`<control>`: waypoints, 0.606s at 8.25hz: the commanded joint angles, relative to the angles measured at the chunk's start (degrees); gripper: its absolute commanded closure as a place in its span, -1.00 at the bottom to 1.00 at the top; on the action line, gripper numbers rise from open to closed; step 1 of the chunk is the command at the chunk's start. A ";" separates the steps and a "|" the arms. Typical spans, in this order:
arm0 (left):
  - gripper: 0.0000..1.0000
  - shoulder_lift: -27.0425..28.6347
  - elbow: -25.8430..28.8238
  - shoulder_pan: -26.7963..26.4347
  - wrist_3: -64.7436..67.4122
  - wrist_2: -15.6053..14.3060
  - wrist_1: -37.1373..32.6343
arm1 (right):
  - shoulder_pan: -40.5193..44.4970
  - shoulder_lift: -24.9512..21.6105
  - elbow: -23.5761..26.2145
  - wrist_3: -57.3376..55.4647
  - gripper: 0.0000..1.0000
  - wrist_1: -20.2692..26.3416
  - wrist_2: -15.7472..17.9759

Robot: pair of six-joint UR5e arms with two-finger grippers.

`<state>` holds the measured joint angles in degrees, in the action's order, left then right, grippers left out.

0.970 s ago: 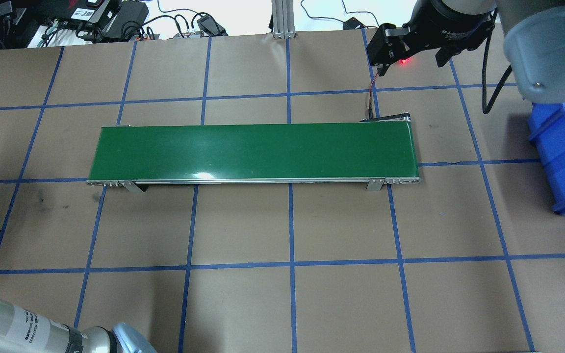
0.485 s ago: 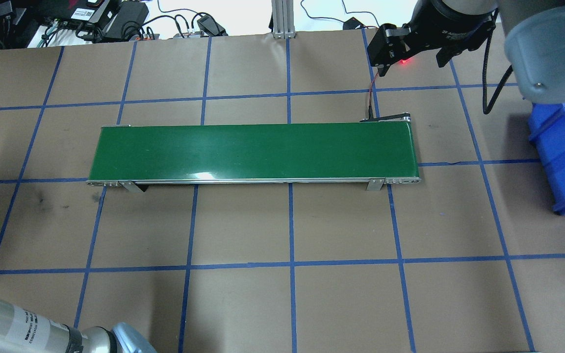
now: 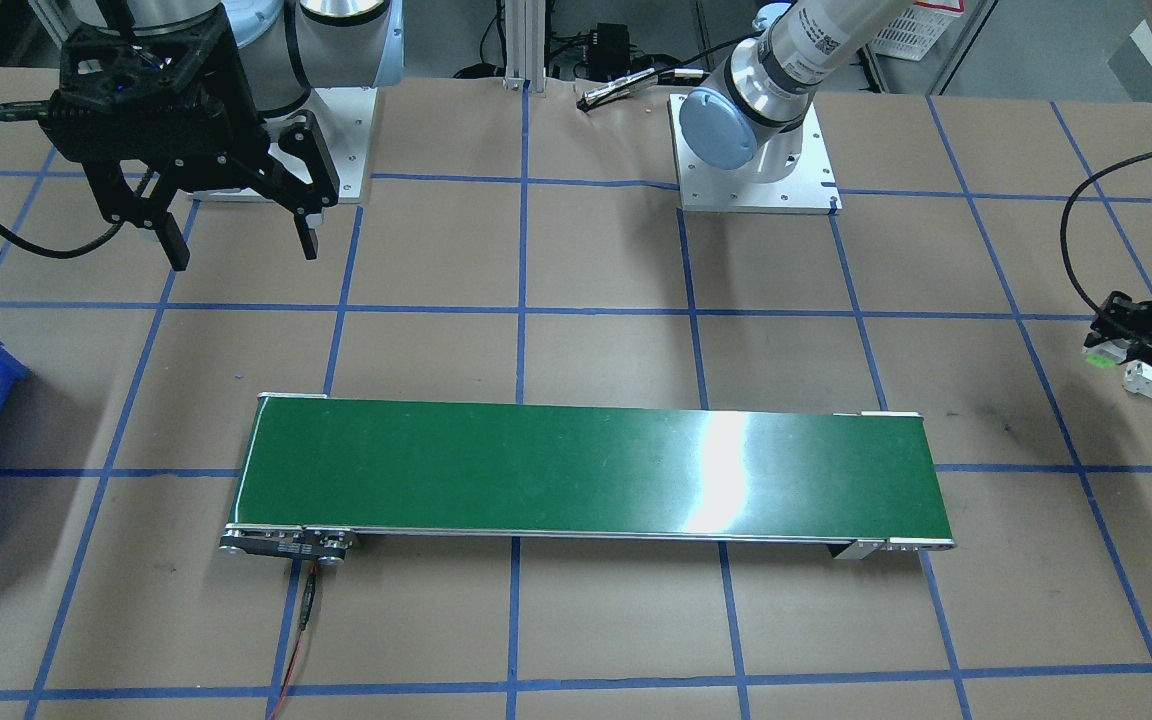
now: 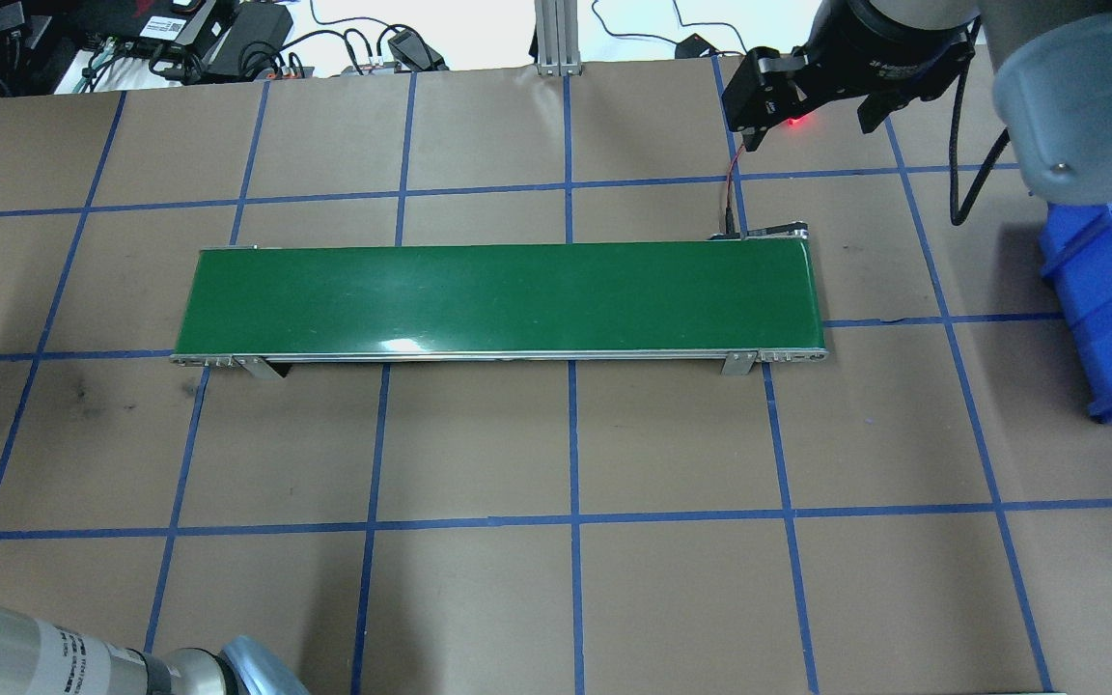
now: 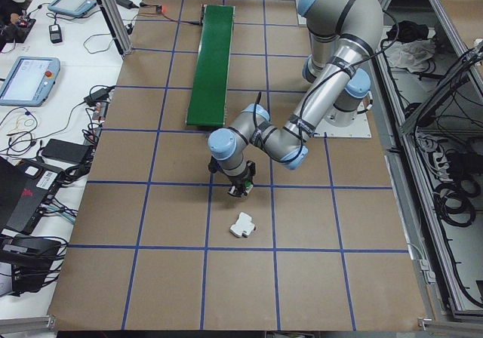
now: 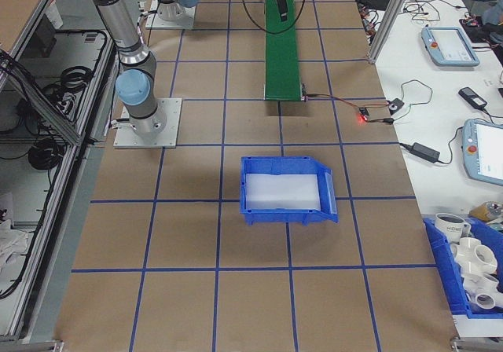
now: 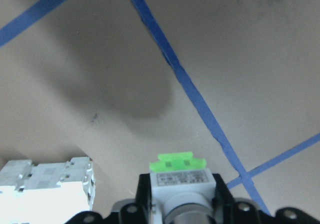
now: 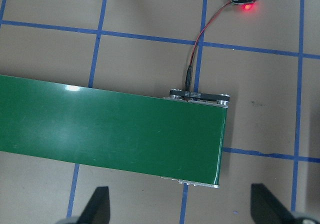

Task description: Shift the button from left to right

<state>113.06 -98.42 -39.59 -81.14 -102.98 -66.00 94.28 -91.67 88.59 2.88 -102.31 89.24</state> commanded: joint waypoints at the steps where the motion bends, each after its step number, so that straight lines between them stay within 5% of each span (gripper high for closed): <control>1: 1.00 -8.70 0.16 -3.72 3.79 2.68 -2.72 | 0.02 0.08 0.00 0.02 -1.00 0.00 -0.03; 3: 1.00 -14.25 0.25 -10.39 15.92 5.41 -9.10 | 0.02 0.08 0.00 -0.07 -1.00 0.00 0.06; 5: 1.00 -15.68 -0.10 -17.33 27.65 13.04 -13.61 | 0.02 0.00 0.00 -0.07 -1.00 0.09 0.06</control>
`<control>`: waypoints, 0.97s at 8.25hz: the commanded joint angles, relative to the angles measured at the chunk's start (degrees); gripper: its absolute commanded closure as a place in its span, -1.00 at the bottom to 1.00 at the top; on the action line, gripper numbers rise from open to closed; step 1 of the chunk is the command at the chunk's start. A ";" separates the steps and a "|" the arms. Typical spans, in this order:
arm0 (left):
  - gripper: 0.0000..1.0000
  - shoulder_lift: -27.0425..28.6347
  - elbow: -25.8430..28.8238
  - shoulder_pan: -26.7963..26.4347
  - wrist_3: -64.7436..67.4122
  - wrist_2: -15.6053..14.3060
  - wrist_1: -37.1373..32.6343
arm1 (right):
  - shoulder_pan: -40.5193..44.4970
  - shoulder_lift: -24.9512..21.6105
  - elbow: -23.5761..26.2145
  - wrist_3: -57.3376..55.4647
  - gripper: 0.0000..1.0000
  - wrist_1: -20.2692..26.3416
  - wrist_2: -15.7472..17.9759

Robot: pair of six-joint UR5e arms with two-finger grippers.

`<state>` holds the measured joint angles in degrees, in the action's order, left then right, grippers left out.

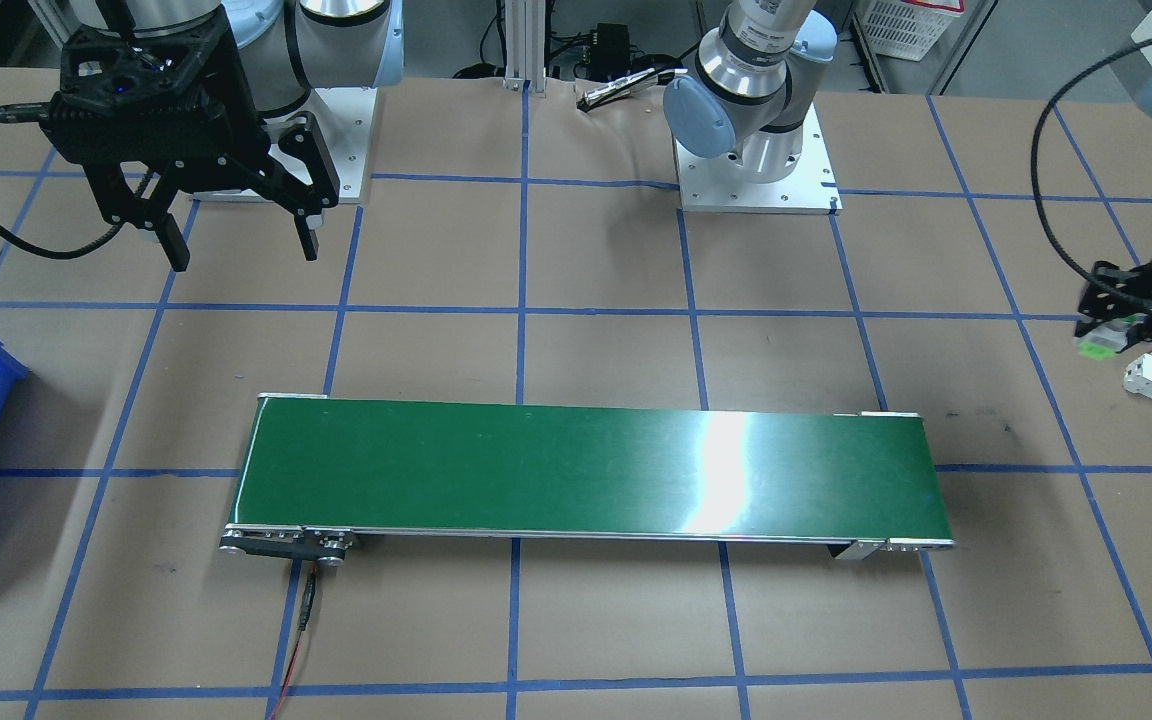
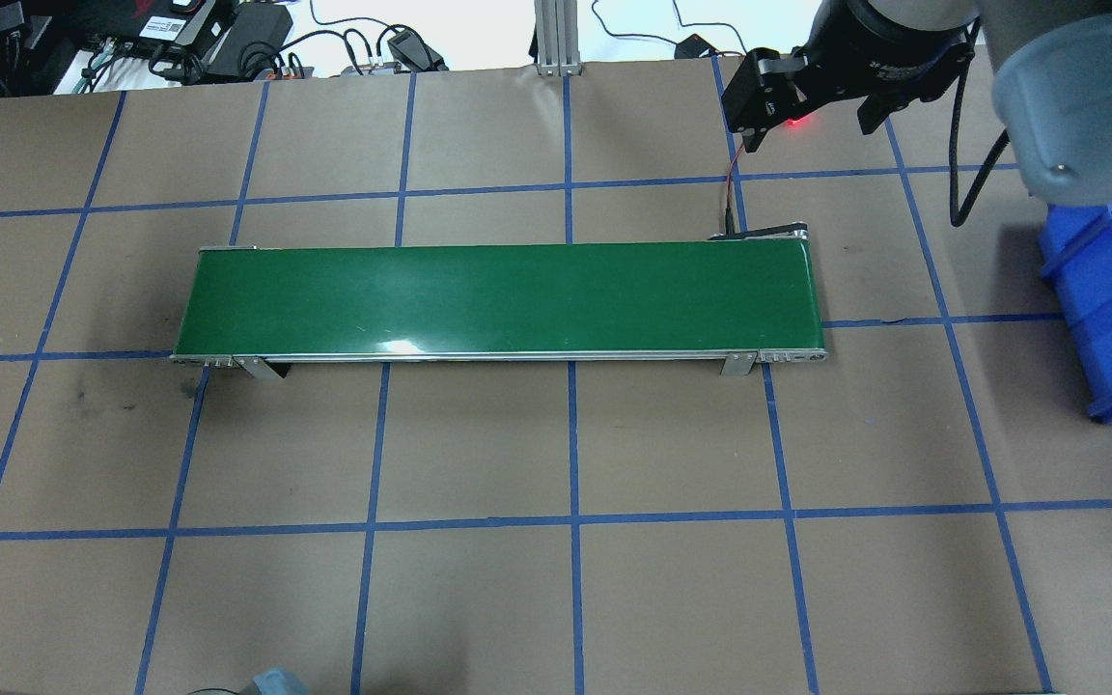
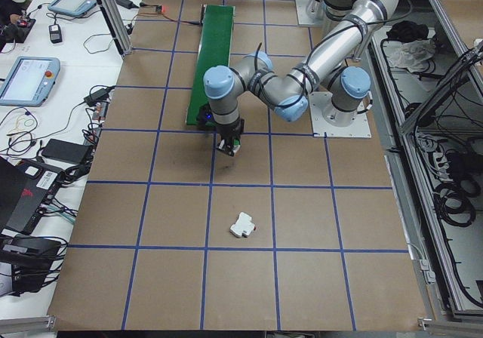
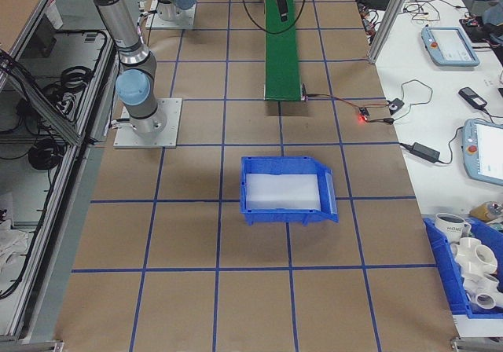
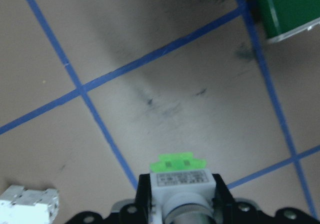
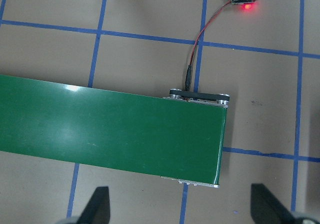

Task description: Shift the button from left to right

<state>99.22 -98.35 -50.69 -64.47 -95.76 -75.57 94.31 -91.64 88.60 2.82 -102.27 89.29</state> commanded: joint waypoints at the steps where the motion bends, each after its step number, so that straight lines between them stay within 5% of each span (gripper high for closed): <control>1: 1.00 -1.40 -0.09 -9.14 16.34 6.37 -3.97 | 0.00 0.05 0.00 -0.01 -1.00 0.05 0.01; 3: 1.00 -0.35 -0.27 -15.20 29.00 6.37 -3.44 | 0.00 -0.03 0.00 -0.01 -1.00 0.14 0.10; 6: 1.00 4.73 0.00 -16.90 35.99 6.55 2.23 | 0.00 -0.03 0.00 -0.01 -1.00 0.14 0.10; 8: 1.00 8.61 0.00 -17.60 37.74 11.43 6.21 | 0.00 -0.03 0.00 -0.01 -1.00 0.14 0.10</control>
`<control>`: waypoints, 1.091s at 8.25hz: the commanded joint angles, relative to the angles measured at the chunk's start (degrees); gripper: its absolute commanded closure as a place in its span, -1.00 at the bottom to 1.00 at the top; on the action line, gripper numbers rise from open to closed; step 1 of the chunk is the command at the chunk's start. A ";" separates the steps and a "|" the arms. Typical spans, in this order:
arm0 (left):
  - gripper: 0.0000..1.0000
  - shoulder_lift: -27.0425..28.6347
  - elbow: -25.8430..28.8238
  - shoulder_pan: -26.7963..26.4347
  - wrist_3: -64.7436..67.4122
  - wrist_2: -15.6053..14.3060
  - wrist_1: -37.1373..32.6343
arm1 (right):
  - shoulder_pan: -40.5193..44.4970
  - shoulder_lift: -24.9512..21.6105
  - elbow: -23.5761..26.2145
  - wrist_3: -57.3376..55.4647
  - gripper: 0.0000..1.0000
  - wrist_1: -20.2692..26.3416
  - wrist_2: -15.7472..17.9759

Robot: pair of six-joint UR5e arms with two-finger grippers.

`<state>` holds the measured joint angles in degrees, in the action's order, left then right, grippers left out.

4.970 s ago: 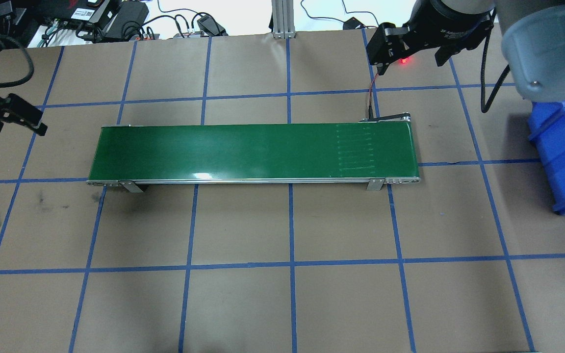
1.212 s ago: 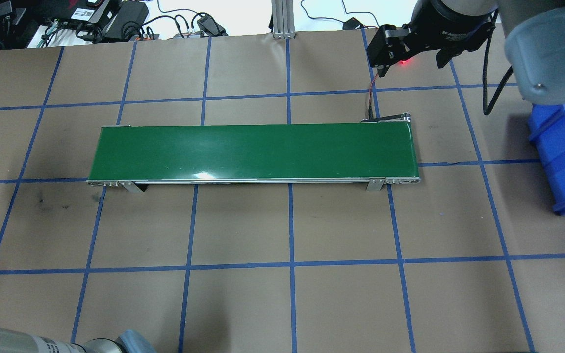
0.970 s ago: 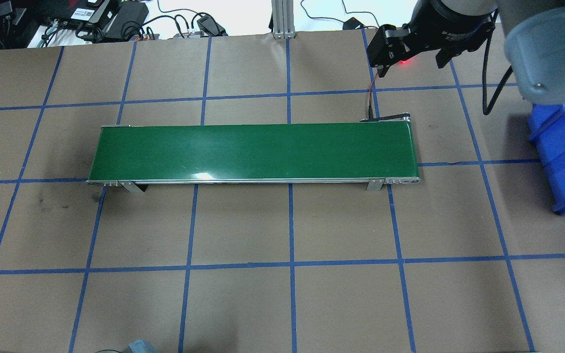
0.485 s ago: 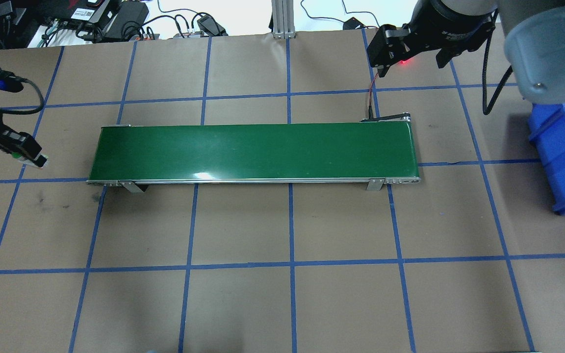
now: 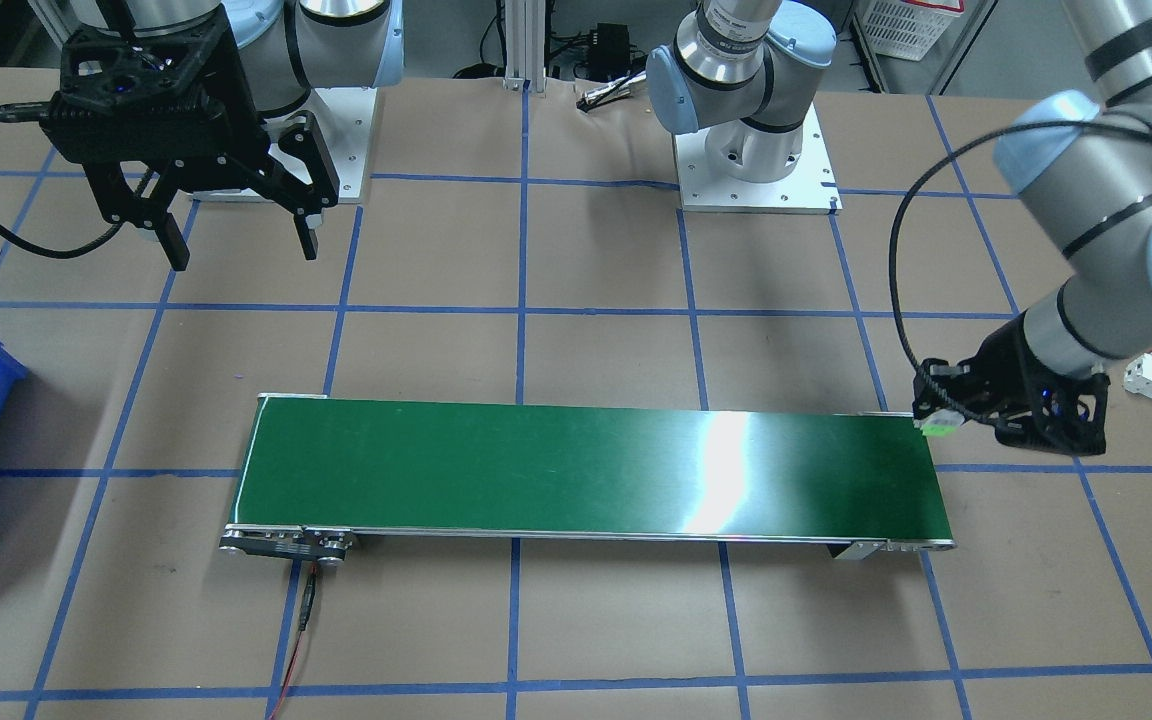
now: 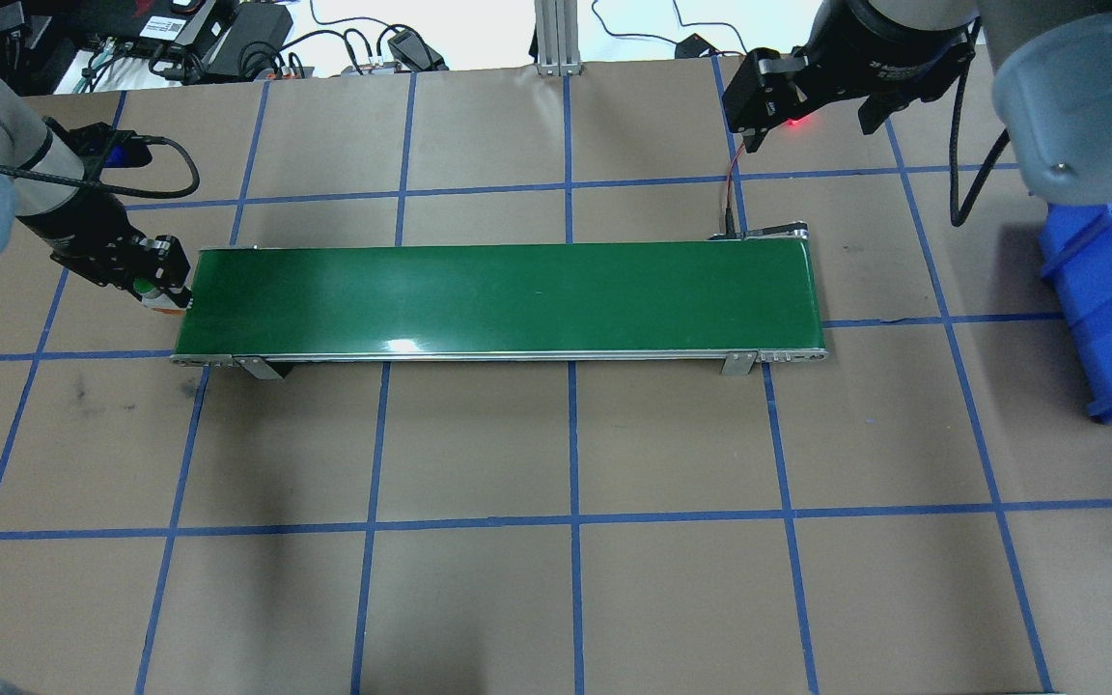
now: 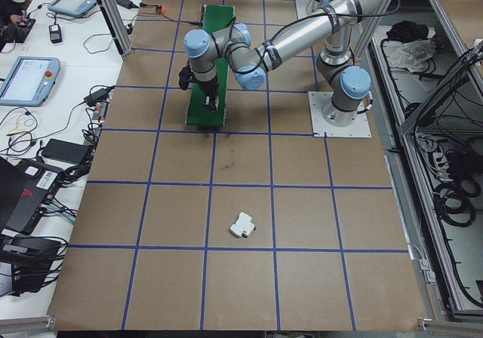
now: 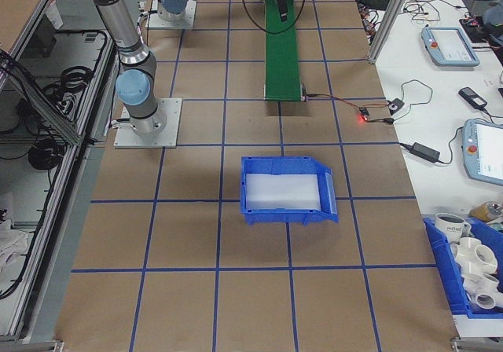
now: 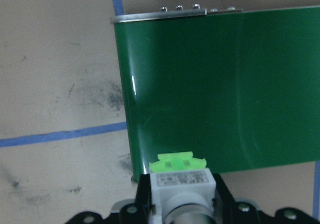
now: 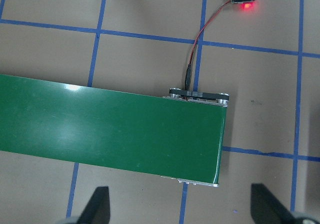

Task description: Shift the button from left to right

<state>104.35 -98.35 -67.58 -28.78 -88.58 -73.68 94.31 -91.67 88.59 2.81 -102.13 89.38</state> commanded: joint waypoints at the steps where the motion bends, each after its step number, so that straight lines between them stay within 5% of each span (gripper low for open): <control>1: 1.00 4.45 0.00 -0.79 1.80 4.72 5.46 | 0.00 0.00 0.00 0.00 -1.00 0.00 0.01; 5: 1.00 6.57 -0.09 -0.79 2.41 4.64 5.39 | 0.00 0.00 0.00 -0.09 -1.00 0.00 0.01; 6: -0.04 6.13 0.00 -0.79 2.41 4.21 5.30 | 0.00 0.00 0.00 -0.09 -1.00 0.00 0.01; 7: -0.86 4.74 0.00 -1.49 3.37 4.12 4.69 | 0.00 0.00 0.00 -0.09 -1.00 0.00 0.01; 9: -1.00 0.10 0.26 -4.20 5.99 4.03 -0.47 | 0.00 0.00 0.00 -0.09 -1.00 0.00 0.01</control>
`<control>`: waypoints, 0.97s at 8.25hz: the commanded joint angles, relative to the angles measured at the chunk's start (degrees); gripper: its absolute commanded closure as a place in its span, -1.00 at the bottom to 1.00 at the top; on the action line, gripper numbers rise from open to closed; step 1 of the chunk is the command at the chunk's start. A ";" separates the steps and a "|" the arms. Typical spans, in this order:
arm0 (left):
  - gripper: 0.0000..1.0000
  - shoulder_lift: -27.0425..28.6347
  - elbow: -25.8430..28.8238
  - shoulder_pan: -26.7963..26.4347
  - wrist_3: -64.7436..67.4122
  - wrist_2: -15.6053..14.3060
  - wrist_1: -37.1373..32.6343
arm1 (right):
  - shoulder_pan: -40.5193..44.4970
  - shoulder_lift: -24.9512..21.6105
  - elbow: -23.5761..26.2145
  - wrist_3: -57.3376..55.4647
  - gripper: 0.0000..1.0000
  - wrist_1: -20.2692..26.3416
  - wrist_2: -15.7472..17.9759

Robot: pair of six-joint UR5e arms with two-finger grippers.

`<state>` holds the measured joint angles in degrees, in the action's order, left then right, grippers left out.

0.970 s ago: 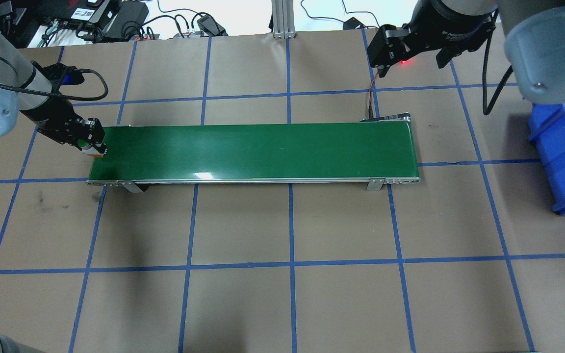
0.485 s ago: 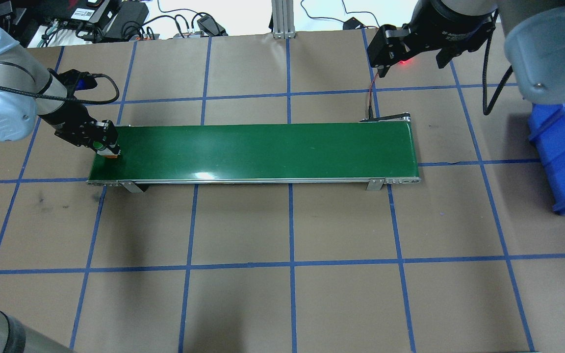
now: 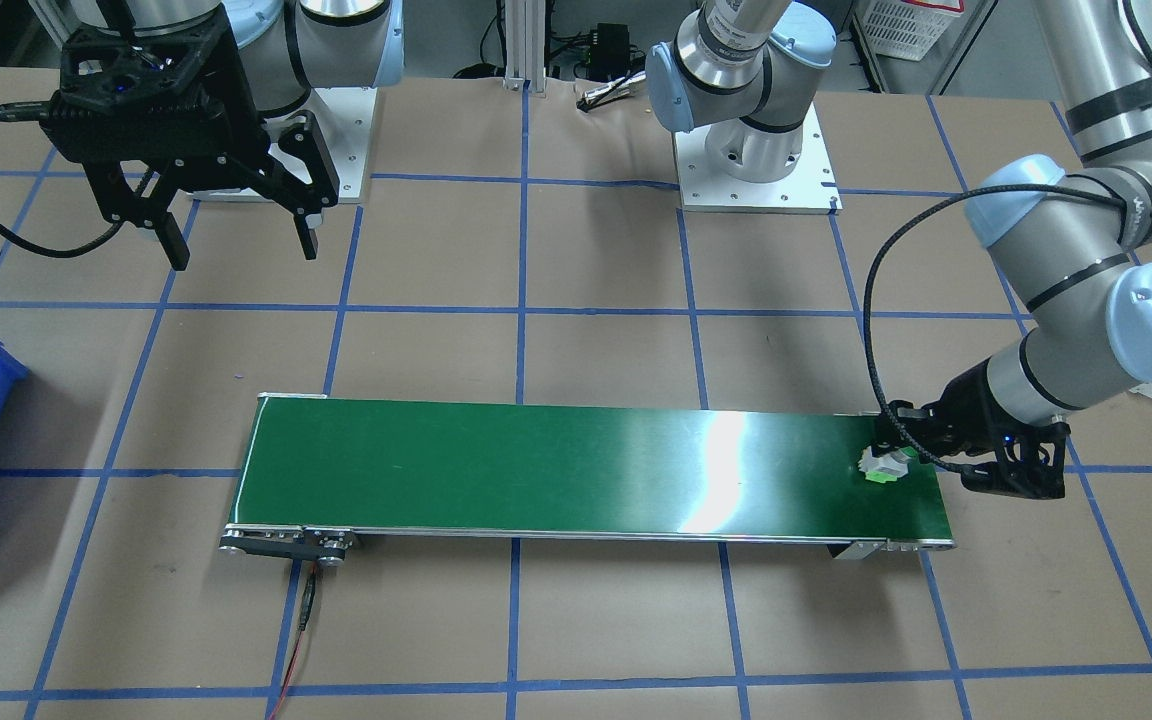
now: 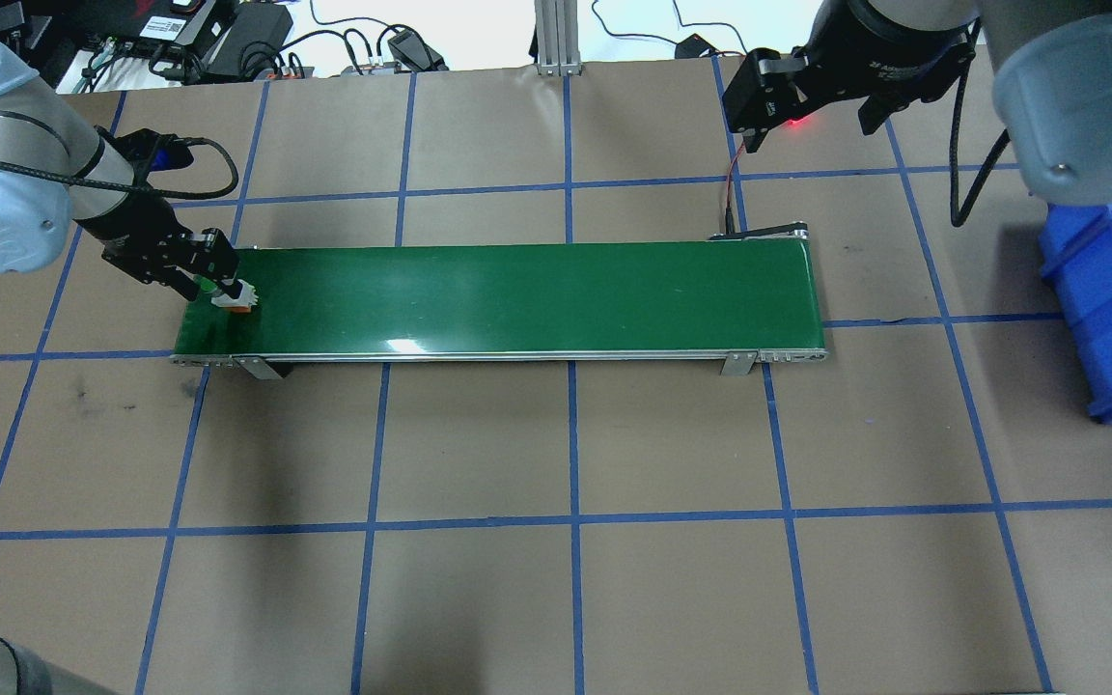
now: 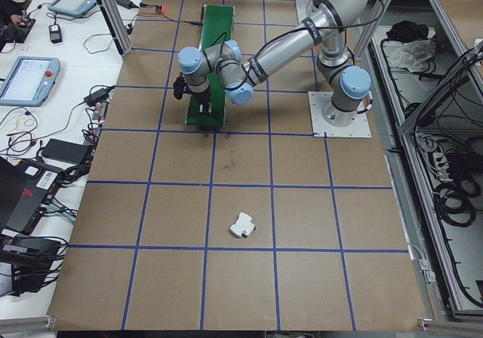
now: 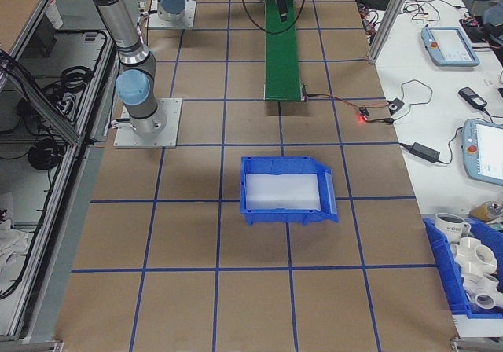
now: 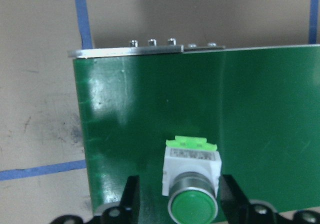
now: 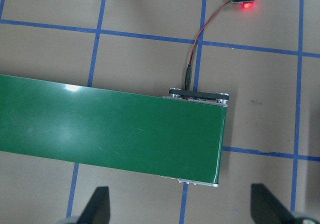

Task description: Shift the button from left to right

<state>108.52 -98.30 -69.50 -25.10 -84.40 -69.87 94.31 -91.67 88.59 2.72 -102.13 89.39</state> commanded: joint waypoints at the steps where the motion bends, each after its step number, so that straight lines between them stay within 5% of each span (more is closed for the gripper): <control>1: -1.00 -8.11 0.73 -3.70 4.42 -0.06 -8.14 | 0.00 0.00 0.00 0.00 -1.00 0.09 0.00; 4: -1.00 -15.61 3.97 -4.68 6.29 -0.93 -17.90 | -0.09 0.09 0.00 0.09 -1.00 -0.09 0.17; 5: -1.00 -15.80 5.82 -4.68 6.29 -3.38 -19.93 | 0.00 0.09 0.00 0.79 -1.00 -0.17 0.35; 8: -1.00 -15.98 7.77 -4.06 6.29 -5.69 -19.69 | -0.09 3.40 0.00 1.23 -1.00 0.00 -0.26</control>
<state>92.69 -91.33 -73.84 -18.83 -89.24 -89.38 94.29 -90.90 88.59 3.71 -101.91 89.60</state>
